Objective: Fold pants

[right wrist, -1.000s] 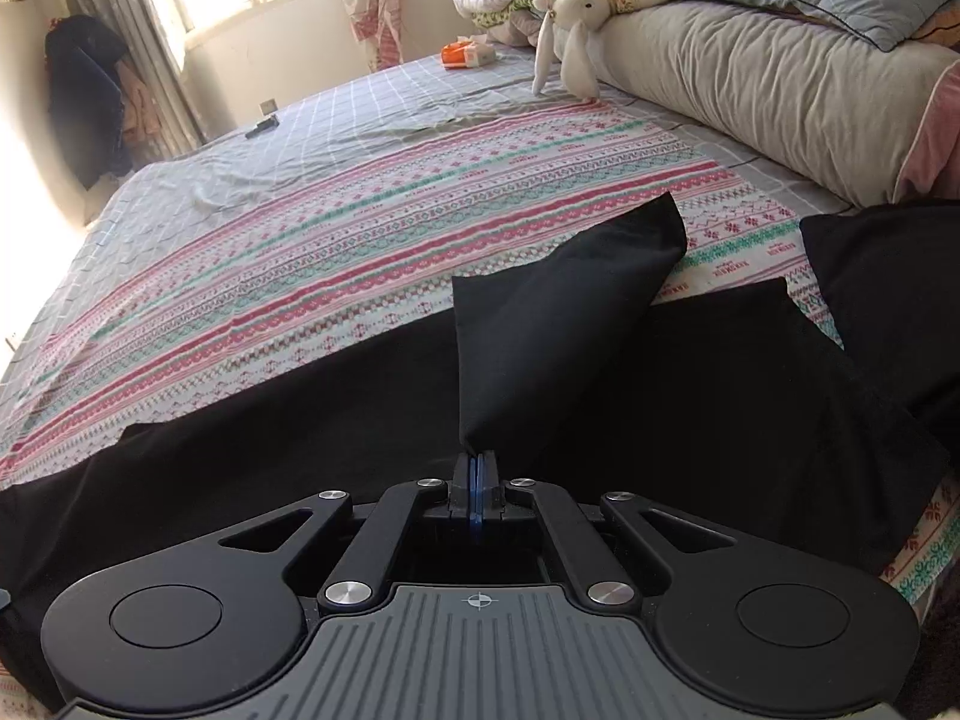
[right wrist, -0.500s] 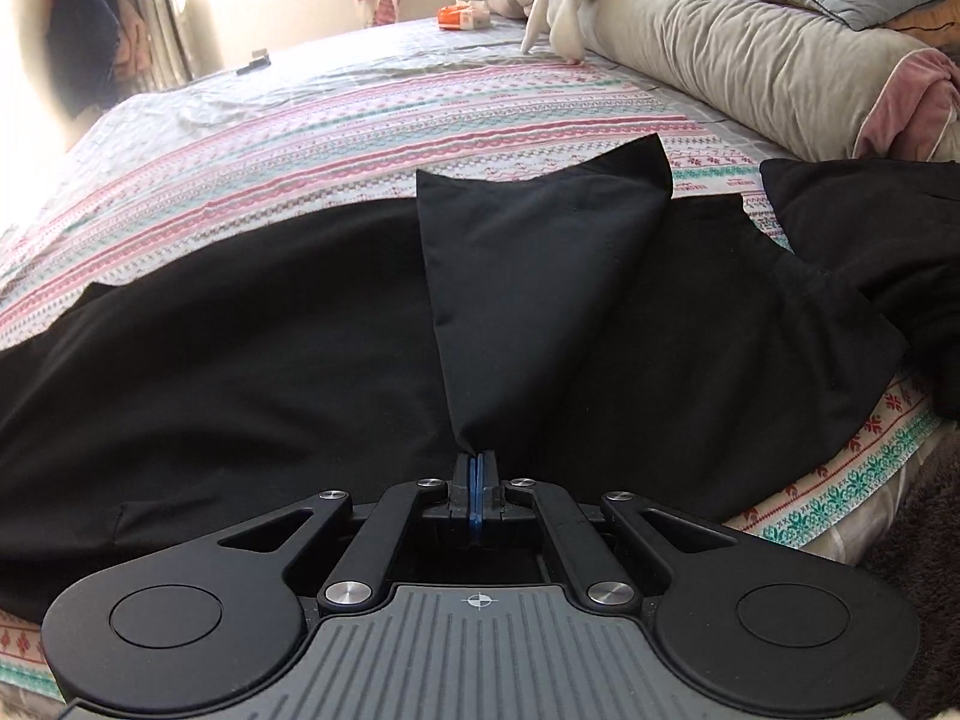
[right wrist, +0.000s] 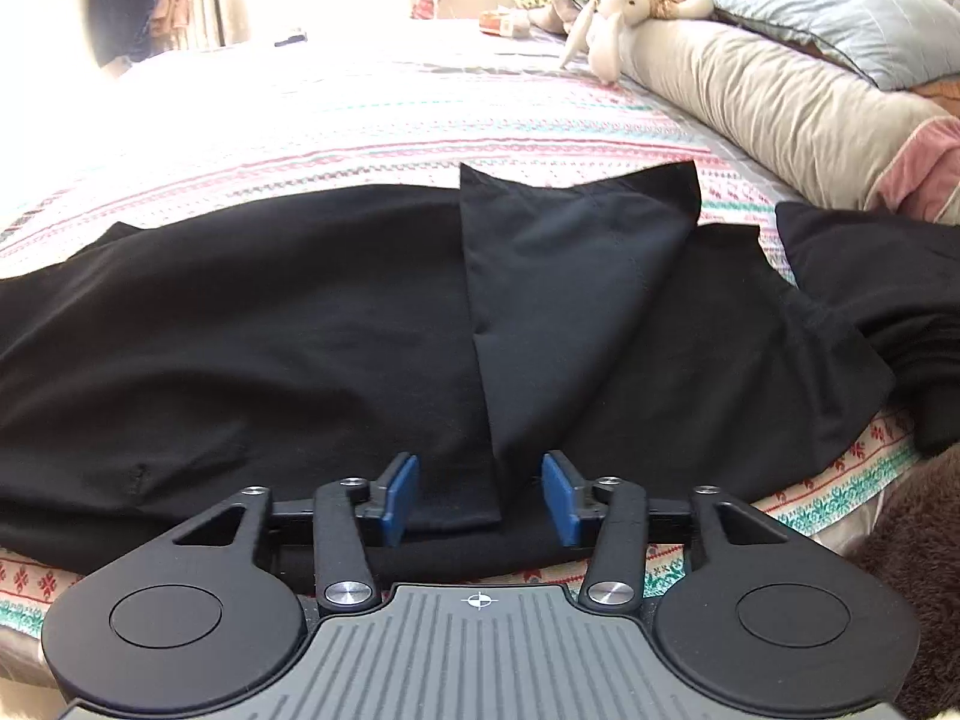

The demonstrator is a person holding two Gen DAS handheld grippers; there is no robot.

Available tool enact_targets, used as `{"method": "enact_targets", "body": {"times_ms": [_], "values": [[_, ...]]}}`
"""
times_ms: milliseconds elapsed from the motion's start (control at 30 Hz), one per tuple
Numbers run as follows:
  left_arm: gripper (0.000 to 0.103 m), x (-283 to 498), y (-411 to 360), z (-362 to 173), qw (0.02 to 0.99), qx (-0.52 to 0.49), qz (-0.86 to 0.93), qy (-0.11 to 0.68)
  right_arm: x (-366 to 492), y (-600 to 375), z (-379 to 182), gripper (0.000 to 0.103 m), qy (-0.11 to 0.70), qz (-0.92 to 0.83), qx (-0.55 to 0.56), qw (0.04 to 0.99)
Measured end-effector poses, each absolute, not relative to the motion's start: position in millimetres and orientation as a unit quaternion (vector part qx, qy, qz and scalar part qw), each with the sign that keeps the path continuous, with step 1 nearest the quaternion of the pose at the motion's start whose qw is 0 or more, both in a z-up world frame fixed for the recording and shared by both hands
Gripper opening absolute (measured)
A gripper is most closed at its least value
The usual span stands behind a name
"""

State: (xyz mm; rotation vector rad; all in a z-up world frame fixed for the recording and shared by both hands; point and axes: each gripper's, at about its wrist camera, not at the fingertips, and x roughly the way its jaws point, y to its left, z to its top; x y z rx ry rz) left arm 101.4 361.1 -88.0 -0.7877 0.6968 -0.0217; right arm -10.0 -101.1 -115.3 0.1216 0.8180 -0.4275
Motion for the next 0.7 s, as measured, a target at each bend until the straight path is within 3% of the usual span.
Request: {"method": "enact_targets", "body": {"times_ms": [233,333,700], "values": [[0.062,111.9,381.6,-101.8,0.858,-0.418,0.004,0.299,6.1,-39.1,-100.6,0.048,0.365,-0.078,-0.017,0.927],[0.056,116.7,392.5,-111.8,0.838,-0.459,-0.003,0.294,16.8,-2.8,-103.4,0.048,0.352,-0.001,-0.053,0.935],[0.053,136.6,385.2,-133.3,0.806,-0.488,-0.009,0.334,50.4,112.3,-125.3,0.047,0.324,0.194,-0.149,0.914]]}}
